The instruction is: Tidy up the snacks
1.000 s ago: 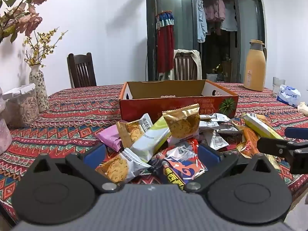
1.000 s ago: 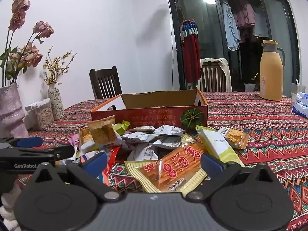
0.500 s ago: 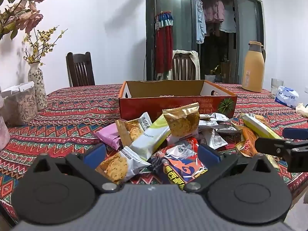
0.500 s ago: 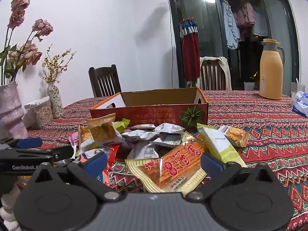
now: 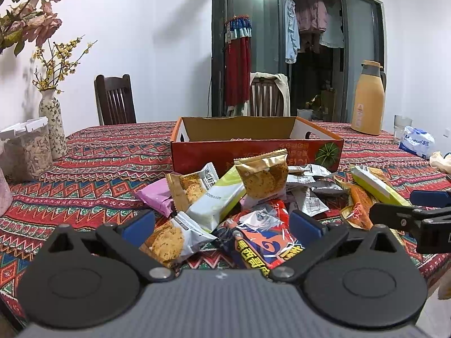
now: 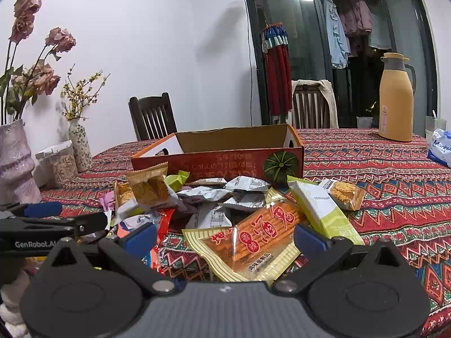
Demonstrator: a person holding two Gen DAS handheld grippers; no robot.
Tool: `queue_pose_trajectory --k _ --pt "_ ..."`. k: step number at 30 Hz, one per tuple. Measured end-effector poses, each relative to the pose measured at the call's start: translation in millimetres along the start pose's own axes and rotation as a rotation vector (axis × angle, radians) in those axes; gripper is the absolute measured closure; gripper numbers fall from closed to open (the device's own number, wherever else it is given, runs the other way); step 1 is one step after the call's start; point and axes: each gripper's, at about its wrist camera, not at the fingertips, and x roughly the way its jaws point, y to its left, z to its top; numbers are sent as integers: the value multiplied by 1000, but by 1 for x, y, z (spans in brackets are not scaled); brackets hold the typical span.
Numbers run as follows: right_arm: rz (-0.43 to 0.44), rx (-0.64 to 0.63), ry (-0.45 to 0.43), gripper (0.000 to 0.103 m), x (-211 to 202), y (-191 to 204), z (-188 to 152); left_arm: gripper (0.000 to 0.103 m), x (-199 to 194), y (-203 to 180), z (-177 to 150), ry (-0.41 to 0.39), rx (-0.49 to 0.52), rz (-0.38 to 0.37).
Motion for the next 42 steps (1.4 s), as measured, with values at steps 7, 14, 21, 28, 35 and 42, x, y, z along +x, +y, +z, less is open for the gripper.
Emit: queue_pose_trajectory --k 7,14,21,28,35,42 --pt "0 0 -1 0 -1 1 0 0 -1 0 -1 -1 -2 -2" --pt "-2 0 -4 0 -2 2 -1 0 -1 0 -1 1 -4 -1" --pt "-2 0 -3 0 -2 2 -1 0 -3 1 -1 0 -7 -2" --pt "-2 1 -2 0 -2 1 -2 0 -2 1 -2 3 -10 -4" --pt "-2 1 -3 0 -2 1 -2 0 -2 2 -1 4 -10 -4" --pt "-3 1 -2 0 -2 1 -2 0 -2 2 -1 3 -10 -4"
